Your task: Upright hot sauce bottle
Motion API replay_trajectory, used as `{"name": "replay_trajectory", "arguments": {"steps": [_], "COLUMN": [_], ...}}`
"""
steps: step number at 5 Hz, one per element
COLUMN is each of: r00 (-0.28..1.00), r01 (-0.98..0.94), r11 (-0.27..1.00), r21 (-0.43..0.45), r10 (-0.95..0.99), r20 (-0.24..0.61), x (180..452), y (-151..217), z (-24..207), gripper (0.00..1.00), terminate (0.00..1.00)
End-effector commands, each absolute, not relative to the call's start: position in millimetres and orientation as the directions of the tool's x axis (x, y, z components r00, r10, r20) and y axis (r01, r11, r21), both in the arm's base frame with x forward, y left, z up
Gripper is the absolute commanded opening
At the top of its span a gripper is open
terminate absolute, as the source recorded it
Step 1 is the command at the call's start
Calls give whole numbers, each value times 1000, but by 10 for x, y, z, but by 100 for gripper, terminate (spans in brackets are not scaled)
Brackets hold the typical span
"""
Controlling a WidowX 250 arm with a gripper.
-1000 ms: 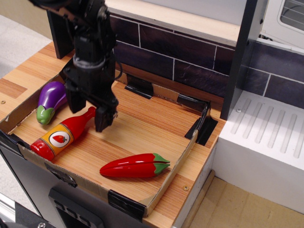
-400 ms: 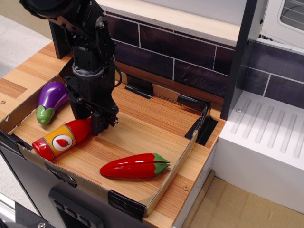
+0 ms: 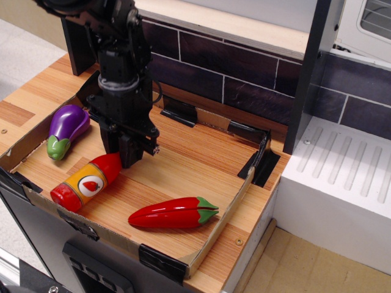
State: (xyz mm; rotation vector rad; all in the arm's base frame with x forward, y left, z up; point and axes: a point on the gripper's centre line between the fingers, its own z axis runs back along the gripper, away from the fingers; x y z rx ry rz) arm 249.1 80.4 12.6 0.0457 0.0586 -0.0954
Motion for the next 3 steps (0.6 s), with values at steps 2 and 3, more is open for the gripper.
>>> {"name": "replay_trajectory", "arguments": {"steps": [2,3], "r00": [999,992], "r01": [33,-2], "r11": [994,995], "r21": [100,95], "r10": [-36,-11], "r20": [24,128], "x": [2711,2804], "y": [741,719], "z": [263,335], "gripper": [0,0], "terminate": [0,0]}}
